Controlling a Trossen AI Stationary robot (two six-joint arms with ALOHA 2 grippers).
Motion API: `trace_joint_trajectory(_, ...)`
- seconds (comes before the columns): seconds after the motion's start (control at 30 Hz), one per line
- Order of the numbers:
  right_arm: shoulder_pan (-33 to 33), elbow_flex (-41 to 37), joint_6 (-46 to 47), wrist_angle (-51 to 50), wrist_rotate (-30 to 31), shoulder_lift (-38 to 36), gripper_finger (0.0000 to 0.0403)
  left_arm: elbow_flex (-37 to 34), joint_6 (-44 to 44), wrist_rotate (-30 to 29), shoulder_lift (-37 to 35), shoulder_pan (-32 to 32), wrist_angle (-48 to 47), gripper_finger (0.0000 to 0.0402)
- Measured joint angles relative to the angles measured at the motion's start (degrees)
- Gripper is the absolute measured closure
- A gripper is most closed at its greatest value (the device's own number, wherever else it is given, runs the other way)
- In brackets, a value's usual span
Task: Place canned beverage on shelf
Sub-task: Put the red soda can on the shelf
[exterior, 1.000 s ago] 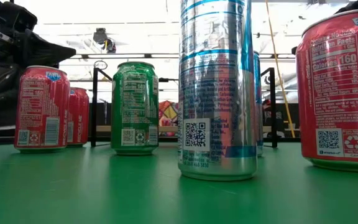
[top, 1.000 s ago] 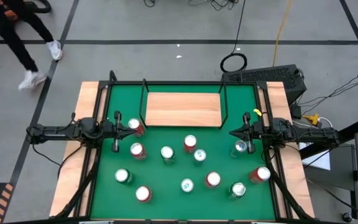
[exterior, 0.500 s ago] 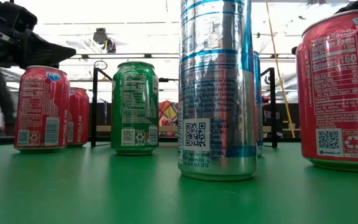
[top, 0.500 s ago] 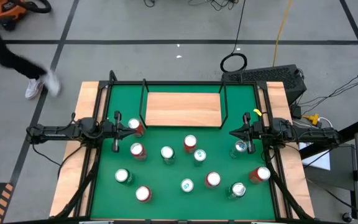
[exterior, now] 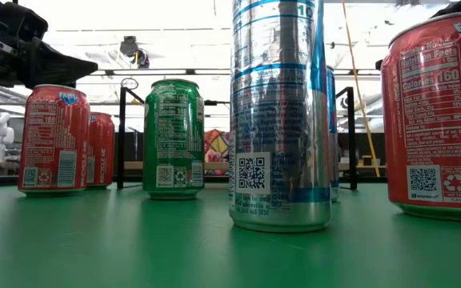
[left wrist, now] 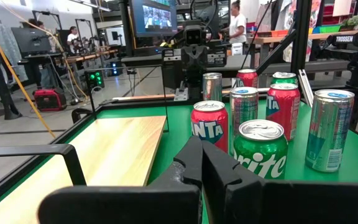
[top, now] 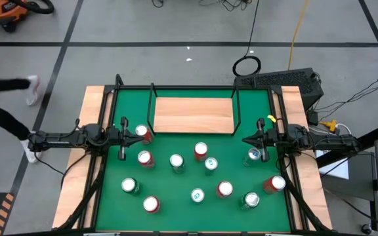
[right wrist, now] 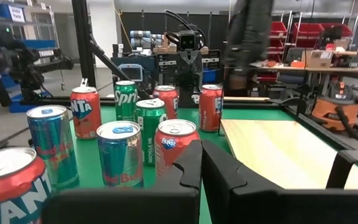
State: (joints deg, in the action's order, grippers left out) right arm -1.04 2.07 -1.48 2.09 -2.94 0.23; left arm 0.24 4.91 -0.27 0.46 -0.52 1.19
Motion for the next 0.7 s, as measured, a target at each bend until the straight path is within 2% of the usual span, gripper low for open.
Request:
trace_joint_trajectory(0.17, 0.0, 0.0, 0.9, 0.2, 0.1, 0.0, 0.0403, 0.0, 0.0, 0.0, 0.0, 0.0, 0.0, 0.0402)
trace_joint_trajectory(0.37, 0.0, 1.6, -2.2, -1.0, 3.0, 0.1, 0.0403, 0.0, 0.0, 0.0, 0.0, 0.0, 0.0, 0.0402)
trace_joint_trajectory(0.53, 0.0, 10.2, -2.4, -2.4, 3.3, 2.4, 0.0403, 0.0, 0.0, 0.0, 0.0, 0.0, 0.0, 0.0402)
trace_joint_trajectory(0.7, 0.0, 23.3, -2.3, -12.0, 3.2, 7.8, 0.0403, 0.0, 0.0, 0.0, 0.0, 0.0, 0.0, 0.0402)
